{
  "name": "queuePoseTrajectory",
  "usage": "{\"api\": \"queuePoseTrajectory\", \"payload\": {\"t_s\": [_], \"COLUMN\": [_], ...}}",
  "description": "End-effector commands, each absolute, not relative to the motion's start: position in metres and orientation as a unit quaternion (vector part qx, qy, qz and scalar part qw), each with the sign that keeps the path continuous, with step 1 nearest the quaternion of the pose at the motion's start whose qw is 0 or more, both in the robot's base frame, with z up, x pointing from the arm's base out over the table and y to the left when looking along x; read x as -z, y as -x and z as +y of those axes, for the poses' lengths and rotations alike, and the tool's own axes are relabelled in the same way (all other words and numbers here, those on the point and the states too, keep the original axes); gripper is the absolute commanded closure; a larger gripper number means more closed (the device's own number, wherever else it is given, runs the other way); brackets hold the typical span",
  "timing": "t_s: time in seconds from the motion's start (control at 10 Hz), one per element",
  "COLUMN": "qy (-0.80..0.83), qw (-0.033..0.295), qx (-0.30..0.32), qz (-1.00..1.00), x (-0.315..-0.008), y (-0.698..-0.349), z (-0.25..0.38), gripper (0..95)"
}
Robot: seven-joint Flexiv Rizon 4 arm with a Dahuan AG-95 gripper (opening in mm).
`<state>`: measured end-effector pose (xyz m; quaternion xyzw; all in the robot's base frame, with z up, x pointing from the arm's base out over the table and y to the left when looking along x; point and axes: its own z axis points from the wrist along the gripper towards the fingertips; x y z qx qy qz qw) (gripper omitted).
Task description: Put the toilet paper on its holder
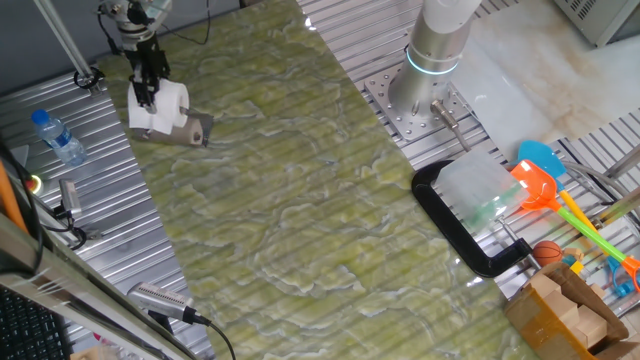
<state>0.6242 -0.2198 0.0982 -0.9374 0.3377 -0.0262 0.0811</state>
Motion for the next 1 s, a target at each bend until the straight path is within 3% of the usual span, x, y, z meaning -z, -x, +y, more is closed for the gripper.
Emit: {"api": "queuePoseTrajectory", "payload": {"t_s": [0.1, 0.5, 0.8, 0.9, 1.0], "qy": [0.939, 0.948, 0.949, 0.949, 0.950], "qw": [0.080, 0.079, 0.080, 0.080, 0.080], "qx": [0.028, 0.033, 0.032, 0.032, 0.033], "qz": [0.333, 0.306, 0.302, 0.302, 0.300], "x": [-0.0996, -0.1028, -0.1041, -0.1047, -0.1059], "y": [-0.6234, -0.6269, -0.6277, -0.6284, -0.6298], "z": [-0.2194, -0.2186, -0.2191, -0.2188, -0.2183], "gripper": [95.0, 19.0, 19.0, 0.0, 0.0]}}
